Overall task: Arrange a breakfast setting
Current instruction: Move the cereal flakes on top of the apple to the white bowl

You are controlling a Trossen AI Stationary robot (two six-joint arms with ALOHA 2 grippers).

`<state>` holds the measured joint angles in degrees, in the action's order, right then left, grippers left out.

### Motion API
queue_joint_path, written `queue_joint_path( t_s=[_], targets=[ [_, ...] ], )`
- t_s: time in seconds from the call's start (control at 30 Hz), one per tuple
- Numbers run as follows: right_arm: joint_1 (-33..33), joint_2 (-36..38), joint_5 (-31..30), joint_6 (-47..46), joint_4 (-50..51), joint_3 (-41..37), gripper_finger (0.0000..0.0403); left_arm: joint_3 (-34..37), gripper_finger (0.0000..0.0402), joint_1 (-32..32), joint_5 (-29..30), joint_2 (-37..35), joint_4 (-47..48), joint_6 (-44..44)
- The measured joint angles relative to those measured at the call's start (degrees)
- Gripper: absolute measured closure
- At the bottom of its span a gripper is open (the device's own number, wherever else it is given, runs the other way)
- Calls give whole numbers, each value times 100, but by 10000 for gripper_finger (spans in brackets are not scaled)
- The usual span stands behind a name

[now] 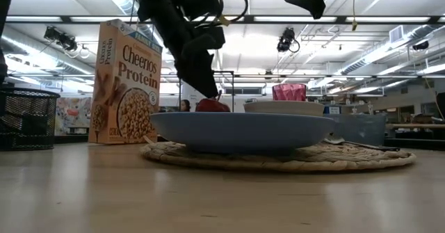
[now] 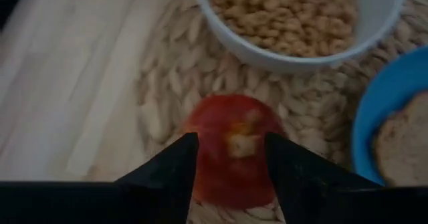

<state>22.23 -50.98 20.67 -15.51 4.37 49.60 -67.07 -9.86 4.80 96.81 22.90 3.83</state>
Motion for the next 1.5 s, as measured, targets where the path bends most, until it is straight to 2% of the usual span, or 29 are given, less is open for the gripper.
queue_joint_path(
  t_s=[0.43, 0.8, 0.97, 1.23, 1.5],
  targets=[
    [-1, 2, -2, 7, -48, 0, 30, -13, 225, 28, -76, 169, -35, -117],
    [0, 2, -2, 6, -87, 0, 30, -13, 291, 27, -81, 169, 17, -153],
    [1, 2, -1, 4, -87, 0, 30, -11, 309, 27, -92, 171, 47, -163],
    [1, 2, 0, 4, -87, 0, 30, -28, 317, 159, 60, 171, 242, -835],
    [1, 2, 1, -127, -87, 0, 30, -31, 317, 169, 68, 169, 323, -751]
  ],
)
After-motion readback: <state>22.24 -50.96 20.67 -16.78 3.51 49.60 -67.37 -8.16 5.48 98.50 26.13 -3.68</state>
